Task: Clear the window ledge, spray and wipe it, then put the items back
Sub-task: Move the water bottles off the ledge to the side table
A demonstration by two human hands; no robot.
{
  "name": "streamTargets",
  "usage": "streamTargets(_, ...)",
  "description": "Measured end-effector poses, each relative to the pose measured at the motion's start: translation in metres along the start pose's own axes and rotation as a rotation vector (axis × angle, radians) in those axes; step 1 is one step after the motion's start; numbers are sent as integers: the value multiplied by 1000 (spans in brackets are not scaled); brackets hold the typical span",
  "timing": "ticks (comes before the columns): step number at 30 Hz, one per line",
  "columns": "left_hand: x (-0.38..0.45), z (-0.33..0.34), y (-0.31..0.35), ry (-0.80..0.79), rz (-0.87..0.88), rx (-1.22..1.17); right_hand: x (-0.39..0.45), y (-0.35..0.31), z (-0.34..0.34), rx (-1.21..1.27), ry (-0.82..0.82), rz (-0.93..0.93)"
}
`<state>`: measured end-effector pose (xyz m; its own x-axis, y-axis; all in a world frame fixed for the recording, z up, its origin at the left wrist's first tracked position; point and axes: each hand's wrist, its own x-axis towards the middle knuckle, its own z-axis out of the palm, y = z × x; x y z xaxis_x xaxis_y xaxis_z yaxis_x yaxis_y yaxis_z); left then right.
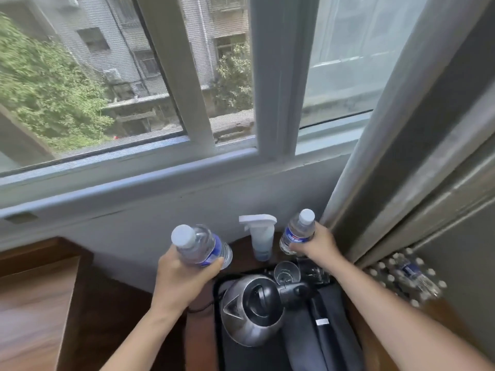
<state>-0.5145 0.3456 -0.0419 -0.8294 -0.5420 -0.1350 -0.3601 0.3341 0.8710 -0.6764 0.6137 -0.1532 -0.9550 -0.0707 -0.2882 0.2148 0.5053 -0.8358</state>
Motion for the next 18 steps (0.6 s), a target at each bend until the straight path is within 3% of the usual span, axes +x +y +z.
streamTargets(8,52,49,-61,-95,-75,41,19,4,26,-61,-55,-6)
streamTargets(18,80,94,-98,-90,-80,171,29,14,30,-149,-48,-39)
